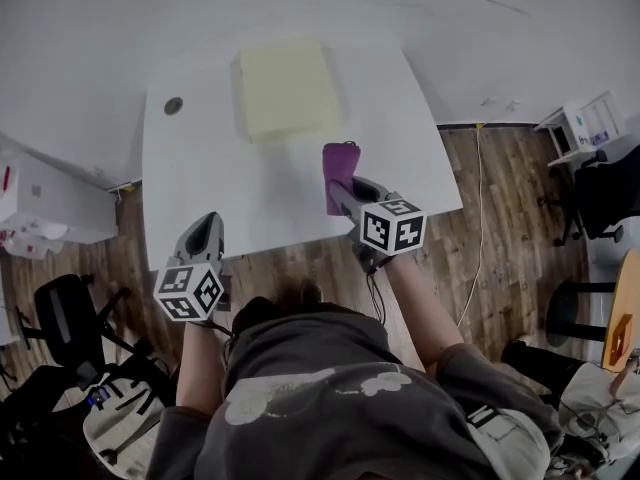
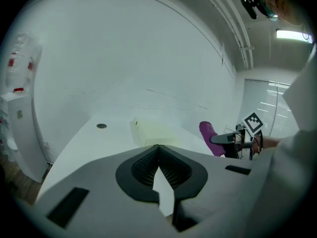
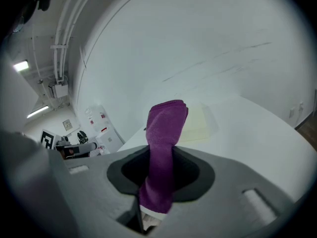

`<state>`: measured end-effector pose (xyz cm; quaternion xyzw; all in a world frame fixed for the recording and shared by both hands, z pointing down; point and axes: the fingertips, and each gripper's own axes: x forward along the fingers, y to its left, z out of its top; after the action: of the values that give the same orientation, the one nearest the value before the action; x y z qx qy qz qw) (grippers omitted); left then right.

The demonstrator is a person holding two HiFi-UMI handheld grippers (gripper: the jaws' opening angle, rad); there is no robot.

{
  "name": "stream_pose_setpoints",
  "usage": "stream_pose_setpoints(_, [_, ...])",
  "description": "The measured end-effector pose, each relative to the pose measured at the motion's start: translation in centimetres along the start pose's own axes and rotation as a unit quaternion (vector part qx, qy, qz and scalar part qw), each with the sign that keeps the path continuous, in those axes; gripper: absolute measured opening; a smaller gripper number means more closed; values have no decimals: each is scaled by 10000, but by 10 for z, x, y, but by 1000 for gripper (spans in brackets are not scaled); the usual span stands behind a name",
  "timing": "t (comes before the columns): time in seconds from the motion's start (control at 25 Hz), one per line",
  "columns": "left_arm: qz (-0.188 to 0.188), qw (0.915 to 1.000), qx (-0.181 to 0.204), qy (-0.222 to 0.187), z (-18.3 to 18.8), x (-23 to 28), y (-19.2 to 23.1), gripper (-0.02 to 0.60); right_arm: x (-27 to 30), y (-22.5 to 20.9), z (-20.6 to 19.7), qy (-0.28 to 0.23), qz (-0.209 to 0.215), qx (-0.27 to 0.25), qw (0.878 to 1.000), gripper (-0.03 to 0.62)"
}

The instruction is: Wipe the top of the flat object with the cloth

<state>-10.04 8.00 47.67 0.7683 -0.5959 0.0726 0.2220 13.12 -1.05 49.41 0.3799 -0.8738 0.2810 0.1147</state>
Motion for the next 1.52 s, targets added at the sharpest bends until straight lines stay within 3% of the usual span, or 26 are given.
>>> stream_pose_setpoints(0.24, [10,10000,5,21,8,15,9,-5,18,-12,-1,123,-75,142,9998,112])
stream_pose_setpoints(0.4, [-84,9998,-105,117,7,38,25,-5,30,-15,1,251,-272,-164,9992,112])
stream_pose_setpoints(1.04, [-1025,9936,203,436,50,172,54,-5,90,-46,62,169,-967,-137,9951,112])
stream_pose_setpoints(1.36, [-1424,9861,367,776,49,220,58,-5,119,-51,79,219,-1203,-87,9925,112])
stream_pose_setpoints(1.52, [-1450,9835,341,1029,34,233,54,-5,123,-55,82,284,-1241,-106,9918,112])
